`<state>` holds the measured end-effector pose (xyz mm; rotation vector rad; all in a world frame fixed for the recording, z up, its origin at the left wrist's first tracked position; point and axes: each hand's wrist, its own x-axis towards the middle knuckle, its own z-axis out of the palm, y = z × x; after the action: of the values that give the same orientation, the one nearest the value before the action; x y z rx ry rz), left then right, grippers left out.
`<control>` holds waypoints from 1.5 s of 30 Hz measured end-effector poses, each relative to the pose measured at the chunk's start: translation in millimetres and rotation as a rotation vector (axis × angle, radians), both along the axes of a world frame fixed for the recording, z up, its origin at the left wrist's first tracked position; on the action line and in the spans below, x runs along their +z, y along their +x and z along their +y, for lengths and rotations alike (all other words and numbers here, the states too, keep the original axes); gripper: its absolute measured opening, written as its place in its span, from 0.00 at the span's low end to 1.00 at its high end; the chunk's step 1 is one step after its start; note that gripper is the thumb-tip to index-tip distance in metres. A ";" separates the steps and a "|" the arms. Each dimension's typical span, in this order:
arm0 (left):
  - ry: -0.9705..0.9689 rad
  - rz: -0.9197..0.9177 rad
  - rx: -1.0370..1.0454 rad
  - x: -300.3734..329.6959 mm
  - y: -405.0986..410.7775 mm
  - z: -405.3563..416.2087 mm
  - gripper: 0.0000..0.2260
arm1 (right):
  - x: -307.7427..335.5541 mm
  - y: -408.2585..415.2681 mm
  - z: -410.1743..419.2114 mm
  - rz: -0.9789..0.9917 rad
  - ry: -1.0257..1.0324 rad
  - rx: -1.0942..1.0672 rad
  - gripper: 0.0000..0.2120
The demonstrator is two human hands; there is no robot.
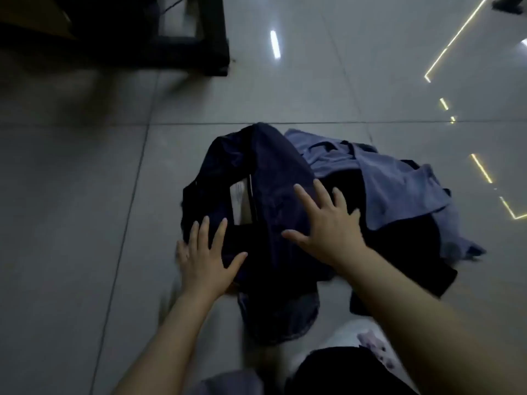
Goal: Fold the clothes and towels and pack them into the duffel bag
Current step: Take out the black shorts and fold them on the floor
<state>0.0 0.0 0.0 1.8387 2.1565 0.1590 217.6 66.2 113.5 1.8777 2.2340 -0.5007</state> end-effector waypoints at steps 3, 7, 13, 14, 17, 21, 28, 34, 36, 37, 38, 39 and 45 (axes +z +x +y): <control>-0.089 -0.062 0.164 -30.1 -5.6 0.0 0.41 | -45.5 -29.7 -14.7 0.148 -0.169 -0.344 0.51; -0.202 -0.148 0.262 -61.7 -3.1 -11.5 0.38 | -102.6 -31.8 -49.2 0.067 -0.183 -0.430 0.56; -0.161 -0.340 0.273 -63.8 11.4 -8.9 0.38 | -131.9 -20.1 -48.1 0.080 -0.097 -0.451 0.56; -0.160 -0.352 0.273 -63.1 13.1 -7.1 0.38 | -134.3 -16.4 -46.5 0.102 -0.085 -0.479 0.56; -0.140 -0.381 0.289 -64.1 18.3 -5.6 0.40 | -137.2 -0.2 -43.3 0.235 -0.011 -0.484 0.56; -0.050 -0.505 0.328 -67.9 26.6 -2.4 0.42 | -134.4 10.6 -36.0 0.386 -0.025 -0.538 0.55; 0.049 -0.555 0.327 -52.3 39.2 7.9 0.34 | -117.5 15.0 -22.5 0.444 -0.056 -0.527 0.48; 0.206 -0.601 0.255 -9.4 45.7 23.7 0.23 | -66.2 17.8 -6.2 0.415 0.035 -0.334 0.40; 0.276 -0.599 0.204 13.0 47.2 30.6 0.21 | -42.0 21.3 1.9 0.425 0.117 -0.279 0.38; 0.311 -0.607 0.181 25.2 48.9 34.2 0.21 | -29.2 23.5 4.6 0.433 0.157 -0.261 0.38; 0.344 -0.616 0.160 37.8 51.6 37.5 0.21 | -16.2 26.4 5.8 0.447 0.189 -0.251 0.37; 0.378 -0.626 0.139 50.5 55.1 40.1 0.20 | -4.1 30.1 5.6 0.468 0.210 -0.256 0.37; 0.598 -0.761 -0.010 130.8 97.4 39.5 0.20 | 73.3 70.0 -26.6 0.635 0.447 -0.365 0.34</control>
<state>97.4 39.5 130.8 1.6378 1.6297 1.3755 287.6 39.6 186.8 2.6921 2.5361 -0.8008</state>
